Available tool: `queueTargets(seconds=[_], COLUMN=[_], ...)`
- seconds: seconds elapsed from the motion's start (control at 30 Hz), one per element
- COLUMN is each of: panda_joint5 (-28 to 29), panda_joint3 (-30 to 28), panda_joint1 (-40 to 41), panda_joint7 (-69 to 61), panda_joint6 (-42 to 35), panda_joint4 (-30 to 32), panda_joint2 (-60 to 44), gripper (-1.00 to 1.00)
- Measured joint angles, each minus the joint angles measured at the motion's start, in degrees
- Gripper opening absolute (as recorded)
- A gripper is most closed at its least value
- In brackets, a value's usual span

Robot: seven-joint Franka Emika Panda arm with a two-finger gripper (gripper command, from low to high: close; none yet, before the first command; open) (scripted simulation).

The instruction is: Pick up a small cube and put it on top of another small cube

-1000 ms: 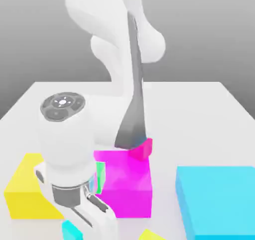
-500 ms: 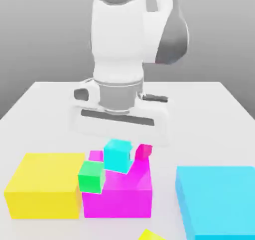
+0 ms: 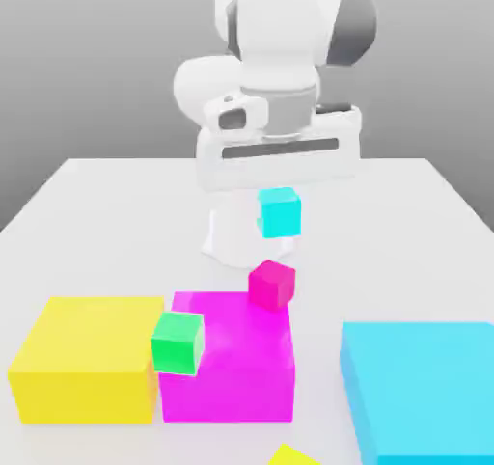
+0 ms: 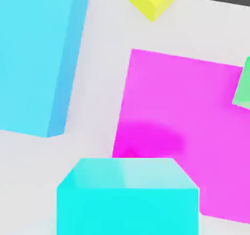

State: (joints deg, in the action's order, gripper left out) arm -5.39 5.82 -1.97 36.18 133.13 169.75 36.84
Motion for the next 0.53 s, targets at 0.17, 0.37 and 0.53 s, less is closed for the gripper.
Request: queueTargets(seconds=[0.17, 0.37, 0.53], panda_joint5=[-0.4, -0.4, 0.1], panda_joint3=[0.9, 1.0, 0.6], panda_joint1=[0.3, 0.3, 0.4], panda_joint7=[-0.3, -0.2, -0.1], panda_joint6=[11.0, 11.8, 2.6], panda_joint4=[3.3, 3.5, 1.1], panda_joint2=[-8.0, -8.6, -1.7], gripper=[1.0, 1.0, 1.0])
